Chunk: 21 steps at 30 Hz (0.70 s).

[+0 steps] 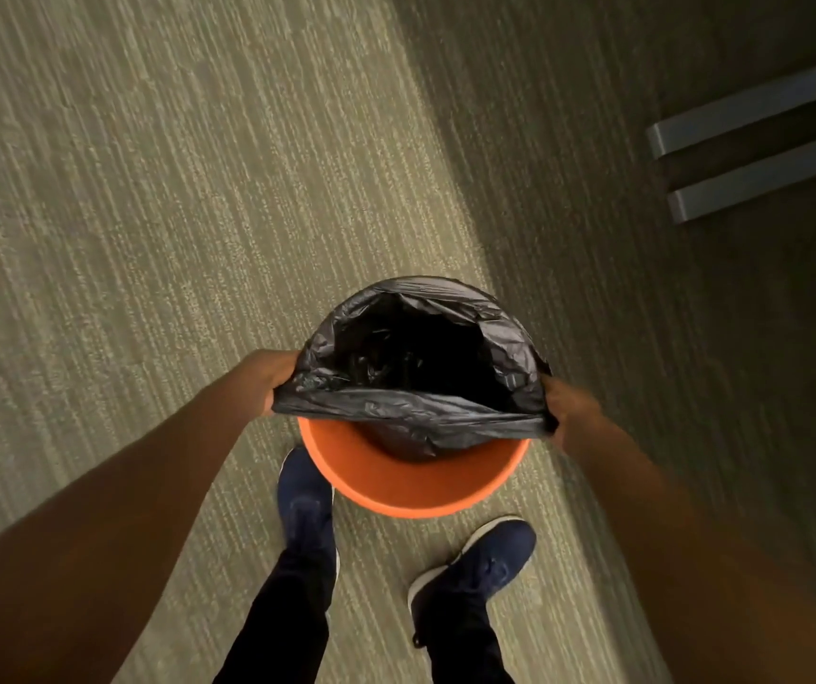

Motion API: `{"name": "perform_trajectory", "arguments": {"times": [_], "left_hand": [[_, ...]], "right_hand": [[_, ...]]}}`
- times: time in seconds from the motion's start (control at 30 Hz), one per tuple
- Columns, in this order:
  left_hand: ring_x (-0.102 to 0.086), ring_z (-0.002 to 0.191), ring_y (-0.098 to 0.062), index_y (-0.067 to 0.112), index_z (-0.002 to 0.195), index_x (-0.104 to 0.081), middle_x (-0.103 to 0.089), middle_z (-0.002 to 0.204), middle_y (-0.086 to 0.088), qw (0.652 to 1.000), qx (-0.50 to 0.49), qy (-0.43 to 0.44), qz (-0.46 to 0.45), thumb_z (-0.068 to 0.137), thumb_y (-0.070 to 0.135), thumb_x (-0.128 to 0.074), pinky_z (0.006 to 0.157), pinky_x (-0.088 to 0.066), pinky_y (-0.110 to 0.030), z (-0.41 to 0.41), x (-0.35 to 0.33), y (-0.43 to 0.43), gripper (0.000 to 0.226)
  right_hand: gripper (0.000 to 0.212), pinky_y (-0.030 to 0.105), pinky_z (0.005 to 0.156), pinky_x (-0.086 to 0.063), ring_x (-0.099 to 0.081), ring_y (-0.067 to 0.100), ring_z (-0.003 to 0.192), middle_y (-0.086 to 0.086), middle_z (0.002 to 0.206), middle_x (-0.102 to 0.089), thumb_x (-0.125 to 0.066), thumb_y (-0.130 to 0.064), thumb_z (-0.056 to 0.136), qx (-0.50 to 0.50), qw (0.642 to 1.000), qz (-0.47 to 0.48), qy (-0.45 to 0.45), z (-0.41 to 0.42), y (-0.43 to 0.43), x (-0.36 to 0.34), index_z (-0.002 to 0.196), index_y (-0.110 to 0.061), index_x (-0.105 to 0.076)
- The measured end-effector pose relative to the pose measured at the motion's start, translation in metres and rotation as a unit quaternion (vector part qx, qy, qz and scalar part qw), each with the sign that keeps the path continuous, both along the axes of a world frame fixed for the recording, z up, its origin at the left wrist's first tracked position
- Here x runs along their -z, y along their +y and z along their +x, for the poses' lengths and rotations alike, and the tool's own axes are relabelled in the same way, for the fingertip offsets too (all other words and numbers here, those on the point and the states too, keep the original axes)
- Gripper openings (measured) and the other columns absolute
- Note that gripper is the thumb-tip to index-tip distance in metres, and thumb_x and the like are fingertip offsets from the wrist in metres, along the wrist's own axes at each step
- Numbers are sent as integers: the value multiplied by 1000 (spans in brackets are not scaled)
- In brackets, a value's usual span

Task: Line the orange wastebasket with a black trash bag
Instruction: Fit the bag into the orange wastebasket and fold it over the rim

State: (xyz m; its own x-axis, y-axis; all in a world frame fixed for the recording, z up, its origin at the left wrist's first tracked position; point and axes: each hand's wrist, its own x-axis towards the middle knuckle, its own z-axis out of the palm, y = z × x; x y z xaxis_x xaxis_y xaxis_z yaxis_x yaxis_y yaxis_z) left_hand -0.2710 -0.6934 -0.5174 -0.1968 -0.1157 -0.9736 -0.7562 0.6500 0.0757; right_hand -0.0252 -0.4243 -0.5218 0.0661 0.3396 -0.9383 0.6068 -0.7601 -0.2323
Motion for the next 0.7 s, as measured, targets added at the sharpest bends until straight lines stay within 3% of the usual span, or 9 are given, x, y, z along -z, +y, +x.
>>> {"name": "perform_trajectory", "arguments": {"times": [0.1, 0.2, 0.23, 0.3, 0.37, 0.43, 0.57, 0.7], "left_hand": [[-71, 46, -24, 1, 73, -71, -77, 70, -16, 1000, -19, 10, 16, 87, 14, -71, 40, -54, -30, 11, 0, -14, 19], [-77, 69, -28, 2, 84, -75, -79, 90, -17, 997, -61, 21, 49, 86, 17, -71, 59, -62, -37, 22, -1, -25, 15], [-76, 77, -29, 5, 90, -76, -80, 94, -16, 995, -78, 25, 61, 86, 24, -72, 66, -62, -39, 26, -3, -28, 20], [-77, 76, -23, 13, 96, -76, -81, 93, -8, 990, -108, 30, 89, 90, 44, -69, 56, -59, -31, 34, -8, -34, 32], [-77, 79, -19, 18, 104, -74, -81, 97, -2, 985, -125, 28, 114, 89, 55, -64, 52, -57, -28, 40, -15, -42, 41], [-76, 91, -23, 20, 111, -71, -80, 103, -1, 985, -113, 36, 125, 81, 58, -67, 64, -57, -34, 47, -23, -50, 49], [-71, 83, -23, 18, 104, -64, -79, 96, -2, 988, -61, 35, 136, 78, 45, -73, 73, -48, -37, 70, -35, -60, 38], [-65, 89, -27, 16, 116, -60, -73, 105, -8, 990, -61, 14, 126, 88, 22, -73, 79, -48, -40, 96, -40, -69, 31]], "right_hand": [[11, 29, 50, -59, -73, 19, 58, 8, 72, -77, -61, -5, 95, 18, 999, -34, 33, 20, -13, -4, 94, -3, -72], [16, 31, 62, -62, -74, 18, 70, 6, 81, -78, -62, -21, 97, 36, 997, -45, 53, 37, -23, -7, 99, -11, -73], [17, 29, 59, -61, -73, 16, 69, 3, 80, -78, -62, -27, 98, 38, 997, -41, 55, 42, -25, -8, 98, -14, -74], [21, 24, 53, -56, -72, 10, 66, -4, 80, -78, -58, -33, 100, 42, 996, -39, 62, 56, -29, -11, 94, -19, -73], [18, 27, 62, -56, -73, 8, 69, -5, 87, -77, -53, -28, 103, 55, 995, -42, 79, 70, -35, -14, 96, -23, -70], [19, 31, 69, -55, -70, 10, 72, -4, 88, -75, -50, -18, 103, 42, 993, -45, 96, 84, -41, -17, 100, -23, -68], [17, 32, 67, -53, -63, 13, 66, -2, 71, -68, -57, -5, 96, -70, 994, -38, 78, 100, -58, -25, 101, -19, -65], [14, 29, 61, -52, -60, 15, 63, 2, 72, -60, -58, -4, 94, -102, 993, -34, 57, 97, -74, -32, 88, -17, -61]]}}
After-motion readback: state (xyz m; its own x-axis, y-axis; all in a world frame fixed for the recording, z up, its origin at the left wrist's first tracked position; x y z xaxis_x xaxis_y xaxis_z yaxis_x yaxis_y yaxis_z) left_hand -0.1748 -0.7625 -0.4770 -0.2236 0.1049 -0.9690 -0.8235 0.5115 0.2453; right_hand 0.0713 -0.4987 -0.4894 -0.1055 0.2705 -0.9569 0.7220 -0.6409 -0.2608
